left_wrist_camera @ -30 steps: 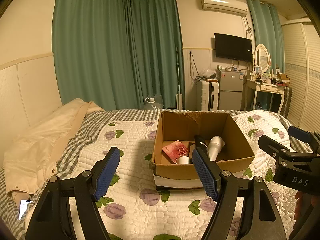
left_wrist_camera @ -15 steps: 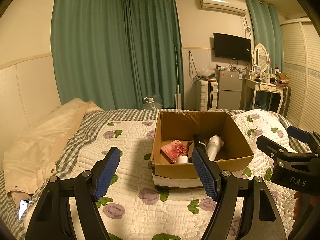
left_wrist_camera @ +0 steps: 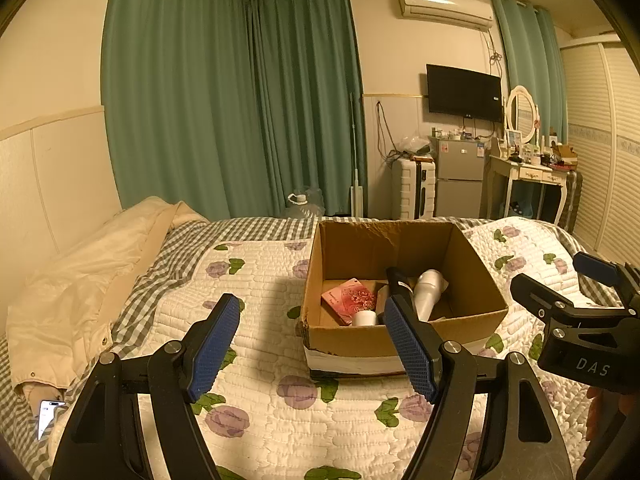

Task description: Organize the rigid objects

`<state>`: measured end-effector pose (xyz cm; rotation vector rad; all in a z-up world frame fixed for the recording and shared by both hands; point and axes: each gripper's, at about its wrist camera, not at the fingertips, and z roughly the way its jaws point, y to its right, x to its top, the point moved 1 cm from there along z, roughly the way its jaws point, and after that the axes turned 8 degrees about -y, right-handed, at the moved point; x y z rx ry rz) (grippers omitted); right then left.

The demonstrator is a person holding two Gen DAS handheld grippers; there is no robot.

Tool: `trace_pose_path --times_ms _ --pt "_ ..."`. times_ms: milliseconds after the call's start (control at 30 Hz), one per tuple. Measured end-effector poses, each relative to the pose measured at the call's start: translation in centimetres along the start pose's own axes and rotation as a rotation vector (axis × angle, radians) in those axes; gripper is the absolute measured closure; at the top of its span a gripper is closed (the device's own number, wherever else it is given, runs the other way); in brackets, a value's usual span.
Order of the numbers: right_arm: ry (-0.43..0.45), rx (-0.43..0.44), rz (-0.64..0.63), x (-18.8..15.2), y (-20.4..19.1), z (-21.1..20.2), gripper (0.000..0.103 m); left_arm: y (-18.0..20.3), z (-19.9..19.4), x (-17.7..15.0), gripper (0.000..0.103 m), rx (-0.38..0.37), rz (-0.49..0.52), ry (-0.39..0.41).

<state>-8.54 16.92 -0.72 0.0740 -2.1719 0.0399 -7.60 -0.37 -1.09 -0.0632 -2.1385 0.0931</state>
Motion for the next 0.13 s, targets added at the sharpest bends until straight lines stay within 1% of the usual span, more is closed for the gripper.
trace_pose_path --times_ms 133 --pt "-0.005 0.0 0.0 -0.13 0.0 0.03 0.0 -0.11 -0.08 -0.01 0.026 0.002 -0.002 -0.001"
